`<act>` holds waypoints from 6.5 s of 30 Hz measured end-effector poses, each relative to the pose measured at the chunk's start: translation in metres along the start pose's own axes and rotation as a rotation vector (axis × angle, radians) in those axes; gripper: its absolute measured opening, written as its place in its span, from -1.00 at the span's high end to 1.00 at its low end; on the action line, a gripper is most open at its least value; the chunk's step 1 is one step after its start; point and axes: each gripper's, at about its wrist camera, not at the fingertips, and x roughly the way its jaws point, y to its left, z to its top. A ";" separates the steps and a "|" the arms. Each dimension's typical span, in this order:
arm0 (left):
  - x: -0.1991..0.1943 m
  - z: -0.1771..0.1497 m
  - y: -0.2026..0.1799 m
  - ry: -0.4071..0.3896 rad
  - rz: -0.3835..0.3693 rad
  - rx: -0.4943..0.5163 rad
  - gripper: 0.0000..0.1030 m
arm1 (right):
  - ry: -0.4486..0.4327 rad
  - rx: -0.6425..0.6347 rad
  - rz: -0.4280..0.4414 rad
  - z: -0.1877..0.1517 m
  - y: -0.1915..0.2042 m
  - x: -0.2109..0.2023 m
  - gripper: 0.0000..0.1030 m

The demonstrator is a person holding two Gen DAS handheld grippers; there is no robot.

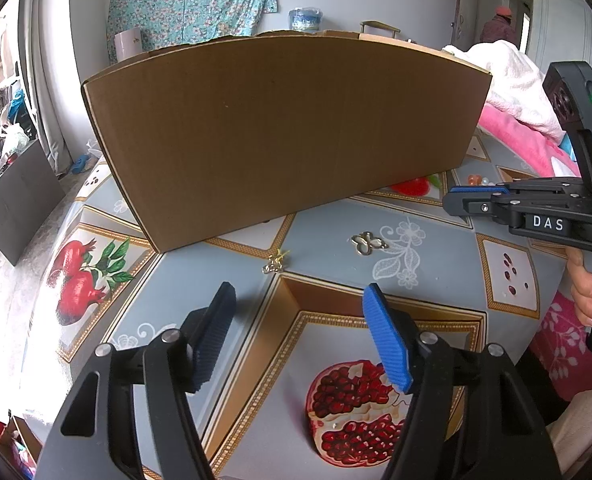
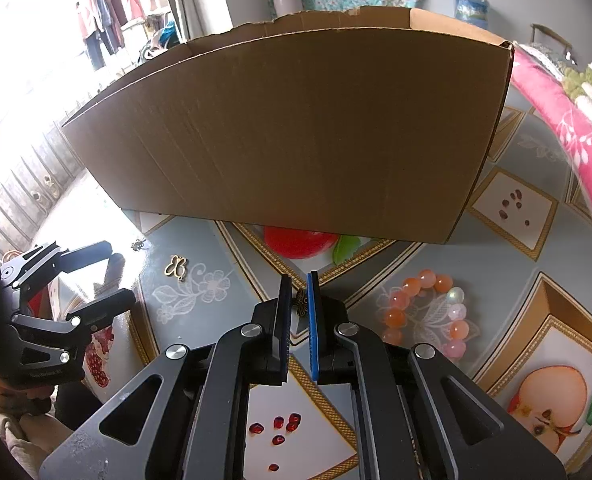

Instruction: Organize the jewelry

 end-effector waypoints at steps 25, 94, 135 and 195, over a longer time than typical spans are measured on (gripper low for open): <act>0.000 0.000 -0.001 0.000 0.000 0.001 -0.29 | 0.000 -0.014 0.020 0.003 0.020 0.003 0.89; 0.020 0.028 -0.029 0.019 -0.088 0.071 0.15 | -0.047 0.053 0.146 -0.011 -0.016 0.020 0.89; -0.022 0.033 -0.034 -0.097 -0.077 0.093 0.66 | -0.152 0.107 0.141 -0.009 -0.036 -0.039 0.93; -0.065 0.020 -0.011 -0.170 -0.076 0.026 0.66 | 0.004 -0.099 -0.020 -0.012 0.020 0.004 1.00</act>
